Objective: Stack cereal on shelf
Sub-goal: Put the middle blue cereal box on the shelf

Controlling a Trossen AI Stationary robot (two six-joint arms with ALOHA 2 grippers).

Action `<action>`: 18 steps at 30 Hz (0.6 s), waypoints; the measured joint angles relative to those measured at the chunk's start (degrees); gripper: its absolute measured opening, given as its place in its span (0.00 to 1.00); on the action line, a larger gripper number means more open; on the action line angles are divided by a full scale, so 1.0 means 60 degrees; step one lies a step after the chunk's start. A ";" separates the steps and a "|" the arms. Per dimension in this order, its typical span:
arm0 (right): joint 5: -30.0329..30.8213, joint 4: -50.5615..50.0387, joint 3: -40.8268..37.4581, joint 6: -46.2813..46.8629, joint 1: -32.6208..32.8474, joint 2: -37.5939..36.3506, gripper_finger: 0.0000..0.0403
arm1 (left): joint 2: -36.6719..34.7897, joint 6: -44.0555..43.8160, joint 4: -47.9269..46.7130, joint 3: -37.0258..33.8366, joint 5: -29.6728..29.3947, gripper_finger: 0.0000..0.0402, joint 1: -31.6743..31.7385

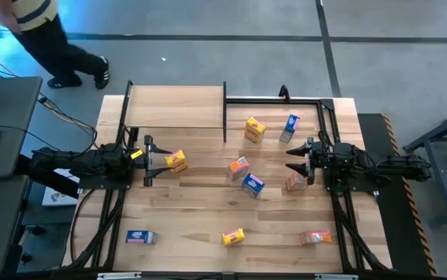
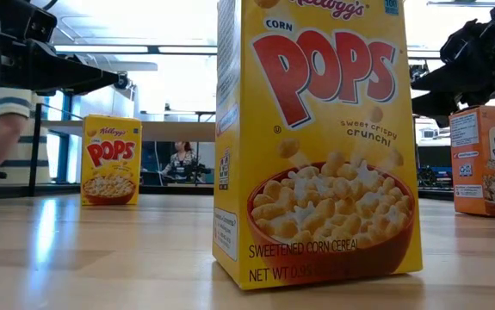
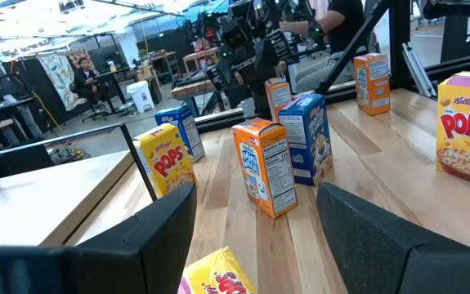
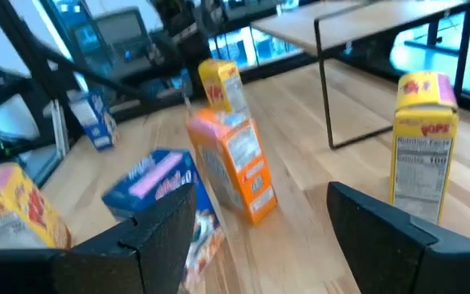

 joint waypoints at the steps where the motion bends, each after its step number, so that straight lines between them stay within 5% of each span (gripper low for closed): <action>1: 0.0029 0.0222 0.0000 0.0038 -0.0004 0.0000 0.67 | 0.0002 0.0000 0.0000 -0.0001 0.0000 0.61 0.0000; 11: -0.0282 0.3077 0.0003 0.0255 0.0000 -0.0001 0.67 | -0.0001 0.0000 0.0000 0.0000 0.0001 0.61 0.0000; 18: -0.0302 0.2704 0.1336 0.0366 0.0000 0.0438 0.67 | -0.0001 0.0000 0.0000 -0.0002 0.0000 0.61 0.0000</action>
